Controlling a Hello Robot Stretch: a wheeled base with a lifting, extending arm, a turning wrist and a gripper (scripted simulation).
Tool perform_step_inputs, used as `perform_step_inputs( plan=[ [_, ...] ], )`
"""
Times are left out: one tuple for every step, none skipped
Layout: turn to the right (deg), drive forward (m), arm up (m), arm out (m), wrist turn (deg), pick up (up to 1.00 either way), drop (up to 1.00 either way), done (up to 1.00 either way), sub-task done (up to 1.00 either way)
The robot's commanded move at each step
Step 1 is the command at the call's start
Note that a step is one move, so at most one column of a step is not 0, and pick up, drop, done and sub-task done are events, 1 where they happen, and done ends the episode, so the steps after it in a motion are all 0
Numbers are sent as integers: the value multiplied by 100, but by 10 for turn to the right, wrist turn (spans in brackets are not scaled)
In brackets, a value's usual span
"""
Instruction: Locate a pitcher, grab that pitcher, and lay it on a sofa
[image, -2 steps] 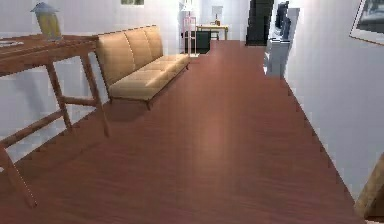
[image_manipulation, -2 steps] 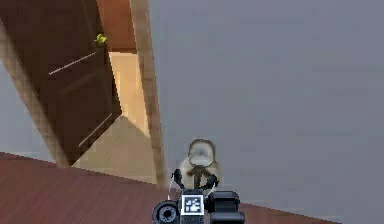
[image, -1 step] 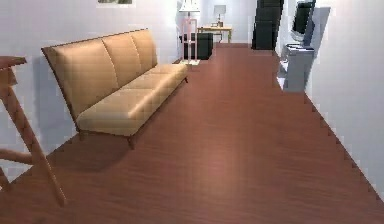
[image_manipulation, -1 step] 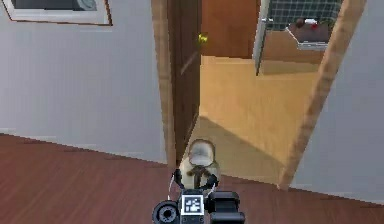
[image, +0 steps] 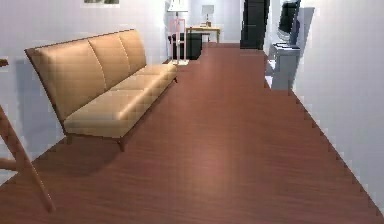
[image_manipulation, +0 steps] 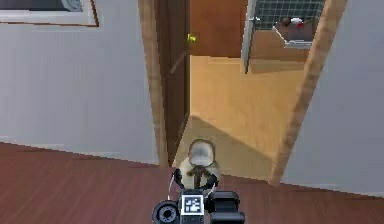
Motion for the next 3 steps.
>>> perform_step_inputs(
  plan=[
    [0, 100, 0, 0, 0, 0, 0, 0, 0],
    [0, 100, 0, 0, 0, 0, 0, 0, 0],
    [0, 100, 0, 0, 0, 0, 0, 0, 0]
  ],
)
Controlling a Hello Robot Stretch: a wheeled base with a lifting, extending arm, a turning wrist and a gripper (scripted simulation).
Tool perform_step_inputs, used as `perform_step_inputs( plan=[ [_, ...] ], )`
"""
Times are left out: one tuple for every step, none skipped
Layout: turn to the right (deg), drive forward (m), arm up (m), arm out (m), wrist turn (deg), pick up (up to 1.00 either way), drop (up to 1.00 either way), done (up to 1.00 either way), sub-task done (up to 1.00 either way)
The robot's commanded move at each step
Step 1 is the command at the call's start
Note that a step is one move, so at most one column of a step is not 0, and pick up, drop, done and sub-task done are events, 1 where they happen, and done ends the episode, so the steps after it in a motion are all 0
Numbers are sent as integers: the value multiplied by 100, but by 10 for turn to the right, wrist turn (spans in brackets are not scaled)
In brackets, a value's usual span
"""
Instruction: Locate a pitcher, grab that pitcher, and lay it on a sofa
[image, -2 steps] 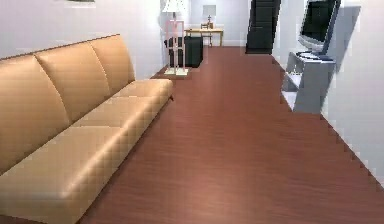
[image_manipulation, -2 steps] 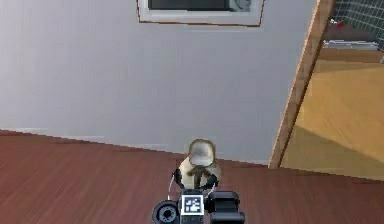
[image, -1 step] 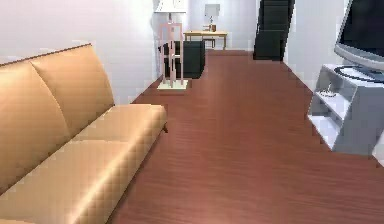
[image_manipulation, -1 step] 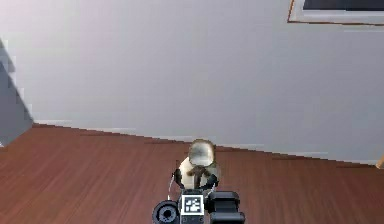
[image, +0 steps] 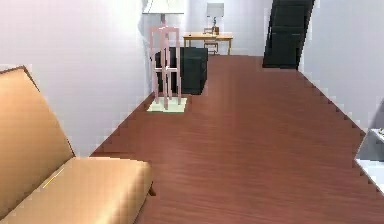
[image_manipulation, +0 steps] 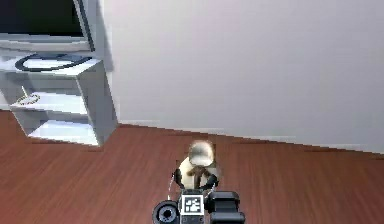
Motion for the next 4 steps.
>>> perform_step_inputs(
  plan=[
    [450, 0, 0, 0, 0, 0, 0, 0, 0],
    [390, 0, 0, 0, 0, 0, 0, 0, 0],
    [0, 5, 0, 0, 0, 0, 0, 0, 0],
    [210, 0, 0, 0, 0, 0, 0, 0, 0]
  ],
)
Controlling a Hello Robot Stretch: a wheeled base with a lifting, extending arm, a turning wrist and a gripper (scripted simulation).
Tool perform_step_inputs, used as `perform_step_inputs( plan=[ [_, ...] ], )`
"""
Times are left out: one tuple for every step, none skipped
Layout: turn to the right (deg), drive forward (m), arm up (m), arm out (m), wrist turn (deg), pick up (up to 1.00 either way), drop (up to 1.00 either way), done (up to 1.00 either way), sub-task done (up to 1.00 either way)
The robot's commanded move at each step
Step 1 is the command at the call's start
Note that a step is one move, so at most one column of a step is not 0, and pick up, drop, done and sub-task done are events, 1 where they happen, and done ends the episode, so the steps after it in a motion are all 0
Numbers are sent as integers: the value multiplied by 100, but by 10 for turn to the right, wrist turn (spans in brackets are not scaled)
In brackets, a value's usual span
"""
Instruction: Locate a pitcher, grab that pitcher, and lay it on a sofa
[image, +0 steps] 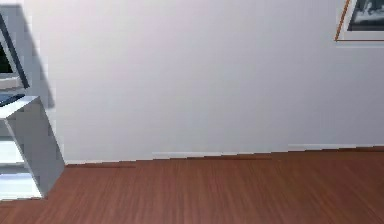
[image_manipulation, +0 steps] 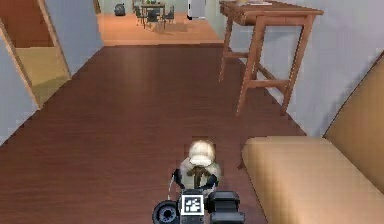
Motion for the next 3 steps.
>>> perform_step_inputs(
  plan=[
    [-270, 0, 0, 0, 0, 0, 0, 0, 0],
    [420, 0, 0, 0, 0, 0, 0, 0, 0],
    [-450, 0, 0, 0, 0, 0, 0, 0, 0]
  ],
)
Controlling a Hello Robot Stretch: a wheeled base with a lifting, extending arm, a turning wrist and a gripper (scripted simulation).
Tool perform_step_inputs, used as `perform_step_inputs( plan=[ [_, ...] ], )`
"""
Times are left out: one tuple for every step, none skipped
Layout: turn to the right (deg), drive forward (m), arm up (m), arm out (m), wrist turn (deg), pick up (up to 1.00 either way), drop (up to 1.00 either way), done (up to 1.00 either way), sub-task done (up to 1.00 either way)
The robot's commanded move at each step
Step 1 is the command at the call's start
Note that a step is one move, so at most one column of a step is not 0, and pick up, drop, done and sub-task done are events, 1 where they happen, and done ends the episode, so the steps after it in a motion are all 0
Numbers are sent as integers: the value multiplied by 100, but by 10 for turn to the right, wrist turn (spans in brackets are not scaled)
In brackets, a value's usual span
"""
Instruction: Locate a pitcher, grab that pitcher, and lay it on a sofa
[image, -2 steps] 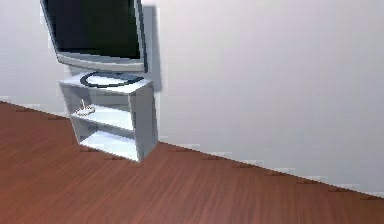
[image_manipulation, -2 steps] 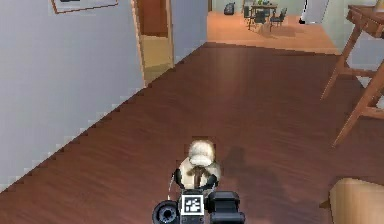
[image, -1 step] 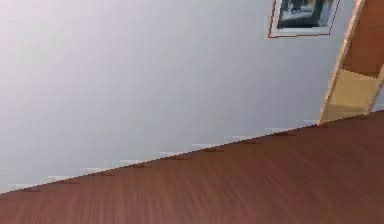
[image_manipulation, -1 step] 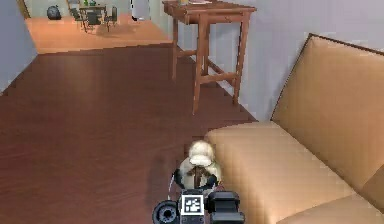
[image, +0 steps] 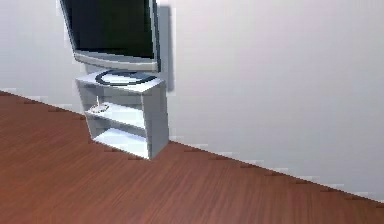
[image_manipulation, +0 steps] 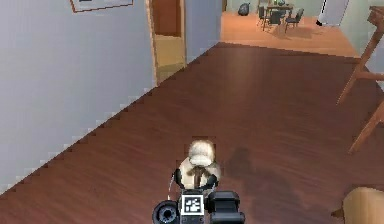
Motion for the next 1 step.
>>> perform_step_inputs(
  plan=[
    [-90, 0, 0, 0, 0, 0, 0, 0, 0]
  ],
)
